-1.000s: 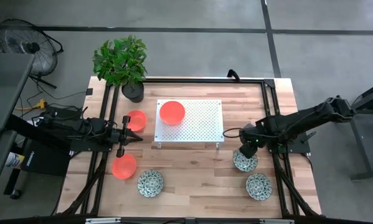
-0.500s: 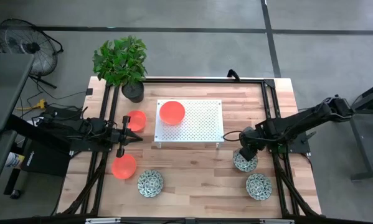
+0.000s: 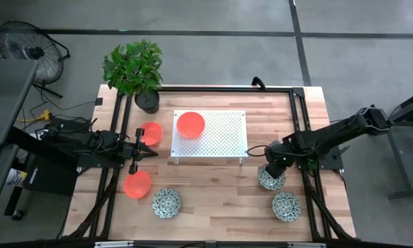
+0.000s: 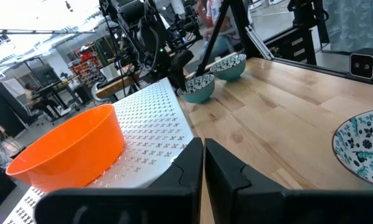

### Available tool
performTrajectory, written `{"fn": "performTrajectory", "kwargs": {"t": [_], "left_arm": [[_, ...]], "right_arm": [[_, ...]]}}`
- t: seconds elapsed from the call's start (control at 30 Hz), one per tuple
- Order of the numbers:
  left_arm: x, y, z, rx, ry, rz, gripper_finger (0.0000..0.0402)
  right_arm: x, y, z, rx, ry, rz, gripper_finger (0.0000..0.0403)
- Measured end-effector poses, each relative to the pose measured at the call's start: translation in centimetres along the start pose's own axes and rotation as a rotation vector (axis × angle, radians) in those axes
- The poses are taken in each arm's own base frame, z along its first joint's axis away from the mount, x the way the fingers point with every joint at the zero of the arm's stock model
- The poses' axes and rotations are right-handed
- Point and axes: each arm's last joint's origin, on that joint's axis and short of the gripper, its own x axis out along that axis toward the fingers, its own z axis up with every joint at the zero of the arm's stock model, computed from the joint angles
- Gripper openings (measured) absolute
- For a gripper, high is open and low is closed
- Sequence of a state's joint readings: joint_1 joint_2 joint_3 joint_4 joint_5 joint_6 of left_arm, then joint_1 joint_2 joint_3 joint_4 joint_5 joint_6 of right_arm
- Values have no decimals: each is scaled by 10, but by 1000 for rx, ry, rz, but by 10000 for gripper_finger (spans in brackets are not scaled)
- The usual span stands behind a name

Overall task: Pick & Place Mini bowls
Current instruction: Put the top blue patterned bowl on the shelf

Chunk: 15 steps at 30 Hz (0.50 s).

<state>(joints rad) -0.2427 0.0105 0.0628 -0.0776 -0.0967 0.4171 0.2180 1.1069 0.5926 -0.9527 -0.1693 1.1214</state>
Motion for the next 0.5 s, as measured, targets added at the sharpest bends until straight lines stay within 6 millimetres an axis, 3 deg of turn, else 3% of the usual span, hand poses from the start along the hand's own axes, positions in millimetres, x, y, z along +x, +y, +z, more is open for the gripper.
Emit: {"fn": "performTrajectory", "kwargs": {"t": [0.17, 0.5], "left_arm": [[0, 0, 0, 0, 0, 0, 9], [0, 0, 0, 0, 0, 0, 9]], "right_arm": [[0, 0, -1, -24, 22, 11, 12], [-12, 2, -3, -90, 58, -9, 3]]}}
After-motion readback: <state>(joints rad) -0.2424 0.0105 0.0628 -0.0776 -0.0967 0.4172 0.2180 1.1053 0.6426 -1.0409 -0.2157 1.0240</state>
